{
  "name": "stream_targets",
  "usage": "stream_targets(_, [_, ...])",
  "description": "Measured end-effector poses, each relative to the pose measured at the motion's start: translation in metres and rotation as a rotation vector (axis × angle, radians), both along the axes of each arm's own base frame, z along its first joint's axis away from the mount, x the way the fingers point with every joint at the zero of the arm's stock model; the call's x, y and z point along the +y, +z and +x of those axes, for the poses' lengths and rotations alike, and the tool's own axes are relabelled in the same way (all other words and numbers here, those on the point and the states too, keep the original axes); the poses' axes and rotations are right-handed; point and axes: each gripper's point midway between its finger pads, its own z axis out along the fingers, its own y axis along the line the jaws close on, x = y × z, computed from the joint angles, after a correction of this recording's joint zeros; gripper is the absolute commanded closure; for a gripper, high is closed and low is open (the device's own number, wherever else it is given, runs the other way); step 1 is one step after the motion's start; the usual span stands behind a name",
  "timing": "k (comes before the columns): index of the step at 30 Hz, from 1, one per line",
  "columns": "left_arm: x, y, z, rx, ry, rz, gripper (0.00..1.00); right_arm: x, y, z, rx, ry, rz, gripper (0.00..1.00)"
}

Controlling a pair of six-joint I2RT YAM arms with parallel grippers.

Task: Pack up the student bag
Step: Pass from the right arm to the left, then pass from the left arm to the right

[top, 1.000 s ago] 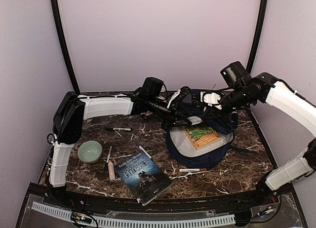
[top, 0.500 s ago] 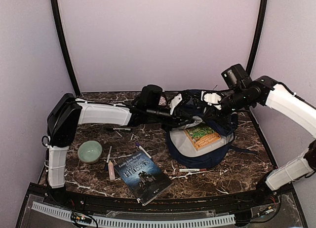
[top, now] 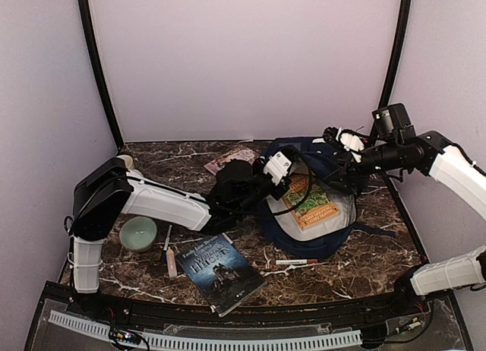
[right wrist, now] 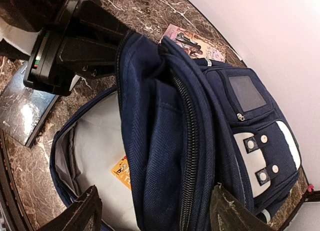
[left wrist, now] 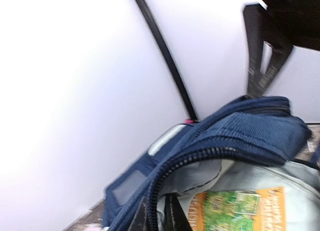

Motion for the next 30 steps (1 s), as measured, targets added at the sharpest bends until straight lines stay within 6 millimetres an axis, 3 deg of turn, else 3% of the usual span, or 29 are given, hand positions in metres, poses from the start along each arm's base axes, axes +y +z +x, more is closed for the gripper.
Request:
stream_targets(6, [-0.005, 0.001, -0.001, -0.136, 0.153, 0.033, 1.0, -0.002, -0.027, 0.01, 0.019, -0.061, -0.002, 0.16])
stream_targets(10, [-0.007, 0.004, -0.002, -0.147, 0.207, 0.04, 1.0, -0.003, -0.031, 0.025, -0.009, -0.103, -0.006, 0.15])
stream_targets(12, [-0.006, 0.008, 0.0, -0.138, 0.229, 0.036, 1.0, -0.002, -0.03, 0.029, -0.018, -0.11, -0.002, 0.26])
stream_targets(15, [-0.006, 0.007, 0.004, -0.112, 0.244, 0.035, 0.99, -0.002, -0.029, 0.04, -0.04, -0.14, 0.003, 0.51])
stream_targets(17, [-0.007, 0.001, 0.005, -0.088, 0.244, 0.044, 0.85, -0.002, -0.032, 0.048, -0.049, -0.164, -0.001, 0.74])
stream_targets(19, [-0.007, -0.008, 0.006, -0.057, 0.243, 0.066, 0.71, -0.004, -0.039, 0.055, -0.05, -0.188, -0.011, 0.88])
stream_targets(23, [-0.003, -0.027, 0.004, 0.029, 0.23, 0.117, 0.52, -0.01, -0.062, 0.067, -0.029, -0.234, -0.04, 0.99])
stream_targets(26, [0.013, -0.037, -0.006, 0.097, 0.212, 0.137, 0.41, -0.011, -0.074, 0.073, -0.019, -0.248, -0.046, 1.0])
stream_targets(30, [0.032, -0.043, -0.021, 0.195, 0.173, 0.142, 0.34, -0.022, -0.083, 0.092, -0.013, -0.301, -0.034, 1.0])
